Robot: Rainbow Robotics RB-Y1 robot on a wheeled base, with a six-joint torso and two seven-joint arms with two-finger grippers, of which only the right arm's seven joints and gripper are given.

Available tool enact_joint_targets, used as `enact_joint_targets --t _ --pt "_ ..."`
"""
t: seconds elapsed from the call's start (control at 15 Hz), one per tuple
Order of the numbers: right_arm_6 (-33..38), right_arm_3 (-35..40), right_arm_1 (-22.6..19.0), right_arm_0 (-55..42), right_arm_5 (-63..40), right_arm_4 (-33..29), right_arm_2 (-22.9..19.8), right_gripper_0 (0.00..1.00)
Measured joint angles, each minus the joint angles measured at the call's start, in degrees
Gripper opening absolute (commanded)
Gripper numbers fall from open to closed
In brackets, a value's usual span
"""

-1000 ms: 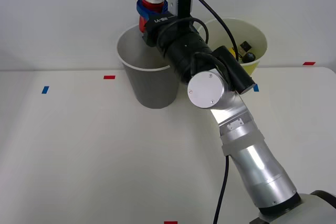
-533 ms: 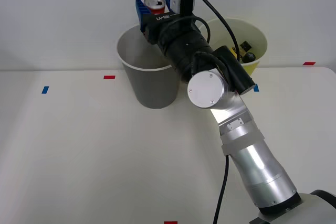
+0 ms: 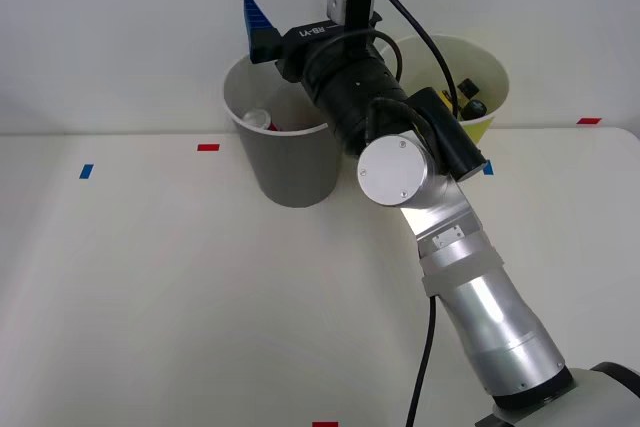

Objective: Put cans in the gray bin, plastic bottles in the light green bin

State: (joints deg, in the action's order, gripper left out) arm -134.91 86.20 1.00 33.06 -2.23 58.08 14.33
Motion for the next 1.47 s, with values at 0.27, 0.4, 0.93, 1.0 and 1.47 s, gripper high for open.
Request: enact_joint_targets --t 0.27,0.4,0.93,1.0,1.47 --pt "0.0 0.0 0.0 0.0 0.0 0.2 0.0 0.98" --pt "0.0 0.1 0.0 -0.1 0.1 0.2 0.0 0.98" --pt "-1.0 14.0 -0.9 -13.4 3.1 -0.2 4.1 1.0" --pt "-1.3 16.0 -1.3 -16.6 5.3 -0.4 5.4 1.0" --pt "-2.3 29.6 -4.5 -39.7 15.1 -7.4 9.5 1.0"
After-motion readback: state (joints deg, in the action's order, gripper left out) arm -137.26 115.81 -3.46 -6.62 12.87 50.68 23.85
